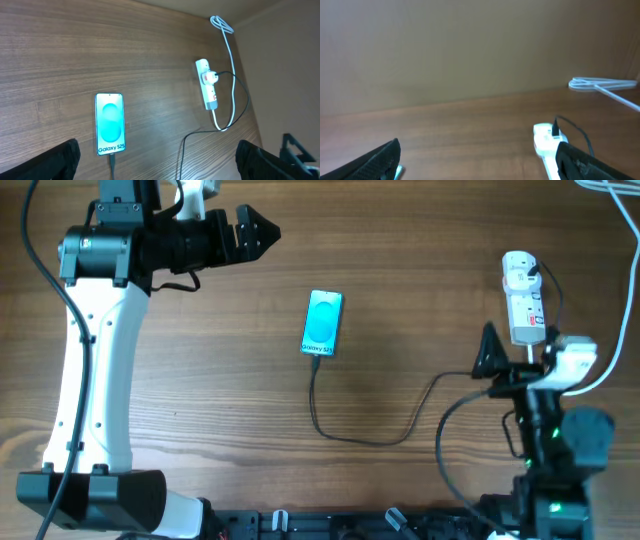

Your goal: Plug charger to phone and switch on socket

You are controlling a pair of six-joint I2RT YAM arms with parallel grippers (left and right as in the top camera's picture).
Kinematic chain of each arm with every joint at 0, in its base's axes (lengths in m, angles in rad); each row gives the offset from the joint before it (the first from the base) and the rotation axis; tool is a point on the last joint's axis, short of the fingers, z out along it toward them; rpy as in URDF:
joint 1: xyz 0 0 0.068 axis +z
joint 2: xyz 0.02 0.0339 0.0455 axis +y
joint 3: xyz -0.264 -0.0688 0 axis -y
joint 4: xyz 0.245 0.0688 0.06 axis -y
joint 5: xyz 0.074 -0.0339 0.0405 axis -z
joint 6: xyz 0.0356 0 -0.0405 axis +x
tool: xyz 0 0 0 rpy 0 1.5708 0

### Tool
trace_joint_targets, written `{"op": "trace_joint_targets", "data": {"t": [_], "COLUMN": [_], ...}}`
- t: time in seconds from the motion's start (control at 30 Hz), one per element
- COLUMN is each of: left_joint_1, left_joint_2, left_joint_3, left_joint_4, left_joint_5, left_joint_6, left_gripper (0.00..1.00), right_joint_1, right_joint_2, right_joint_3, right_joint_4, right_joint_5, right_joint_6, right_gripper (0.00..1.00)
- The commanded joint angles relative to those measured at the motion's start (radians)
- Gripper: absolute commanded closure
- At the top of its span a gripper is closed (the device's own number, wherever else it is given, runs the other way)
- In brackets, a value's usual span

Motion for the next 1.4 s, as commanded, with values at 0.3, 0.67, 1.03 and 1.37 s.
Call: {"op": "trace_joint_targets", "data": {"t": [0.3, 0.67, 1.03, 1.37], "left_joint_1": [-0.001, -0.001, -0.003, -0.011], "left_joint_2": [-0.007, -0.007, -0.003, -0.402], "left_joint_3": [-0.001, -0.001, -0.001, -0.386], "left_joint_4": [0.003, 0.003, -0.002, 0.370], "left_joint_5": [0.005, 0.005, -0.021, -0.312], "left_joint_6": [0.012, 0.012, 0.013, 0.072], "left_gripper": [0.00, 0.00, 0.00, 0.00], "right_joint_1": [0.063, 0.063, 0.063, 0.063], "right_joint_2": [-0.376, -0.405, -0.404, -0.404], "right_joint_3": [-0.362, -0.362, -0.362, -0.362], "right_joint_4": [0.063, 0.016, 0.016, 0.016], "right_joint_5": [0.106, 0.087, 0.088, 0.087], "right_joint_6": [0.016, -0.005, -0.006, -0.006], "right_gripper": [0.00, 0.00, 0.00, 0.00]}}
